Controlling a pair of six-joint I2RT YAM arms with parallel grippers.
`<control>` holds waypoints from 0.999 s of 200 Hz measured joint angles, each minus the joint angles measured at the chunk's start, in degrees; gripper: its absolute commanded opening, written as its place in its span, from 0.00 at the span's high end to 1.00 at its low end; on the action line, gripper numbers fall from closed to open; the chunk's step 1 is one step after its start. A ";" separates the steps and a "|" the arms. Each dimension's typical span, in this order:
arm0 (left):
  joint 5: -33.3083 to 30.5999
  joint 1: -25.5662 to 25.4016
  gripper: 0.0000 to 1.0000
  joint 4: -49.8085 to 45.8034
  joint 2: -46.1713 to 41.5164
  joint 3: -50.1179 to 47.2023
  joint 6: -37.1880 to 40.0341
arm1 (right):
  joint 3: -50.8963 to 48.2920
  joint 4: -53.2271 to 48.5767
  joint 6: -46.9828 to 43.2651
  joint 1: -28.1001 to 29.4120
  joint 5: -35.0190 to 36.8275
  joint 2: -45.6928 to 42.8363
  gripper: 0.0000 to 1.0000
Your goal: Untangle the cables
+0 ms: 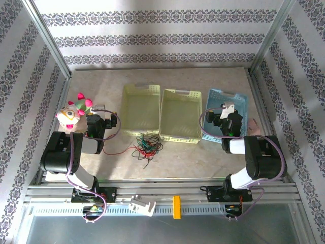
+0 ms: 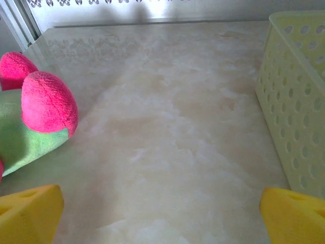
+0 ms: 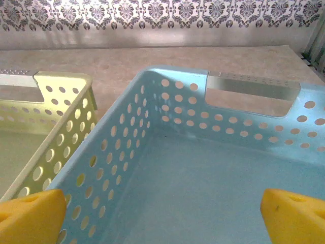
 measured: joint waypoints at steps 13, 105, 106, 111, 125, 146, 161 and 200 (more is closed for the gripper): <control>-0.20 0.00 0.01 0.00 0.00 0.00 0.00 | 0.00 -0.02 0.00 0.00 -0.17 0.00 0.02; -0.44 0.00 0.01 0.02 0.00 0.00 0.00 | 0.00 0.00 0.00 0.00 -0.83 0.00 0.02; -0.44 0.00 0.01 0.00 0.02 0.00 0.00 | 0.00 0.00 0.00 0.00 -0.81 0.00 0.02; -0.44 0.00 0.01 0.02 0.00 0.00 0.00 | 0.00 0.00 0.00 0.00 -0.83 0.00 0.02; -0.44 0.00 0.01 0.02 0.00 0.00 0.00 | 0.00 0.00 0.00 0.00 -0.85 0.00 0.02; -0.44 0.00 0.01 0.02 0.00 0.00 0.00 | 0.00 0.00 0.02 0.00 -0.85 0.00 0.02; -0.48 -0.02 0.01 0.22 0.00 -0.07 0.00 | 0.00 0.00 0.00 0.00 -0.85 0.00 0.02; -0.90 -0.37 0.01 1.16 0.00 -0.81 0.00 | 0.00 0.00 0.02 -0.02 -0.98 0.00 0.02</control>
